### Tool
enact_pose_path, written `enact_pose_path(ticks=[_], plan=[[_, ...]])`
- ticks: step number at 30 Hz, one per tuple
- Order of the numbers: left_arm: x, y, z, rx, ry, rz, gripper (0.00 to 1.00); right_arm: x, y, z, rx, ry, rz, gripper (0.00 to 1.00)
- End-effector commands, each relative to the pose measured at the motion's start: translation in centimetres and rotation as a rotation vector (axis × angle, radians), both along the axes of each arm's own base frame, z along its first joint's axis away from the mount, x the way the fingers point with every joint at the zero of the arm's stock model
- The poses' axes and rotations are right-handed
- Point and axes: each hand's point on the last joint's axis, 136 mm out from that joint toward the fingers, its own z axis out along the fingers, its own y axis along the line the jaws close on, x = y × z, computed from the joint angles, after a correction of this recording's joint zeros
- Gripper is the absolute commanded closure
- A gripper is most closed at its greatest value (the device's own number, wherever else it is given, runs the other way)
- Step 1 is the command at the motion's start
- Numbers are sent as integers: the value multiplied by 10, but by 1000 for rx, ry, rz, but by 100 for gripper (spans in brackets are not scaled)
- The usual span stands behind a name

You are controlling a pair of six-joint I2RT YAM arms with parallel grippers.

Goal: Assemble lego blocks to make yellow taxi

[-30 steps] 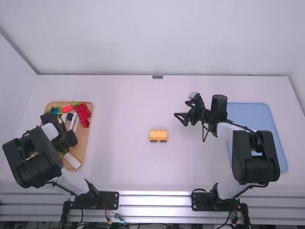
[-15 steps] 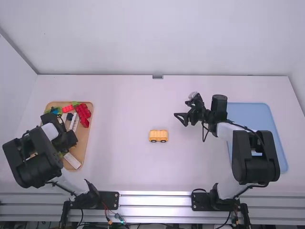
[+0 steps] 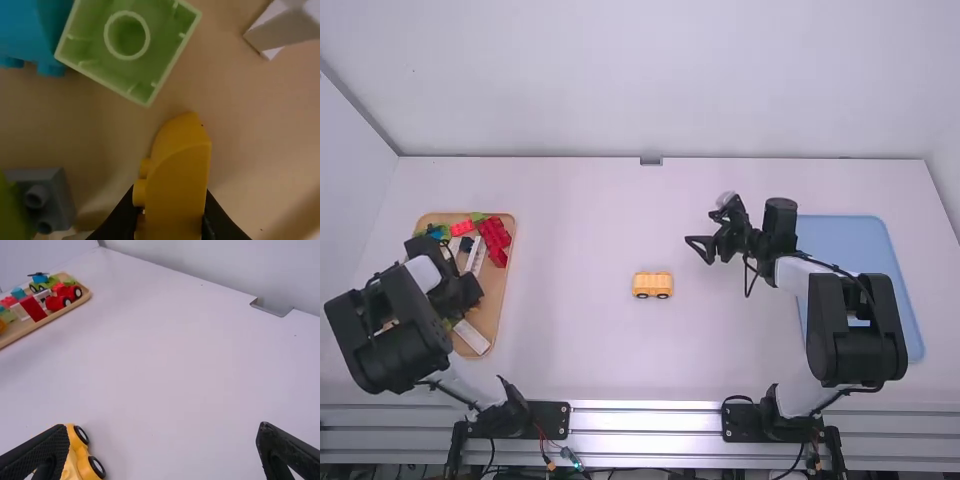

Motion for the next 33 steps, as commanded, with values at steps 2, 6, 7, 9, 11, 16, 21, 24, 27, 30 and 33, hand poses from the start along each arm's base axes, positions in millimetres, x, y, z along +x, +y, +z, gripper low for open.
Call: enact_pose_path(ticks=[2,6,7,9,11,16,21,24,27,30,33], plan=[[15,-1,18,19,-56,-23,98,1,3,14,71,36,-25,1],[32,-11,48,69,-142,-78,98,6,8,26,124,48,-43,1],[37,-15,55,74,-167,-98,98,7,10,28,132,57,-41,2],[59,-39,82,91,-273,-223,96,8,22,35,155,103,-25,2],[74,-57,98,103,-342,-324,96,6,31,41,168,131,2,1],[123,-141,145,168,-574,-754,95,-1,65,61,198,230,85,1],[140,-236,159,254,-699,-1259,92,-19,96,74,205,275,193,2],[144,-267,162,286,-746,-1383,94,-26,105,78,211,276,232,1],[143,-297,163,332,-781,-1541,93,-29,107,75,210,299,238,1],[139,-323,163,363,-811,-1666,93,-34,105,74,224,332,259,2],[138,-344,165,371,-847,-1710,95,-40,103,77,248,354,293,7]])
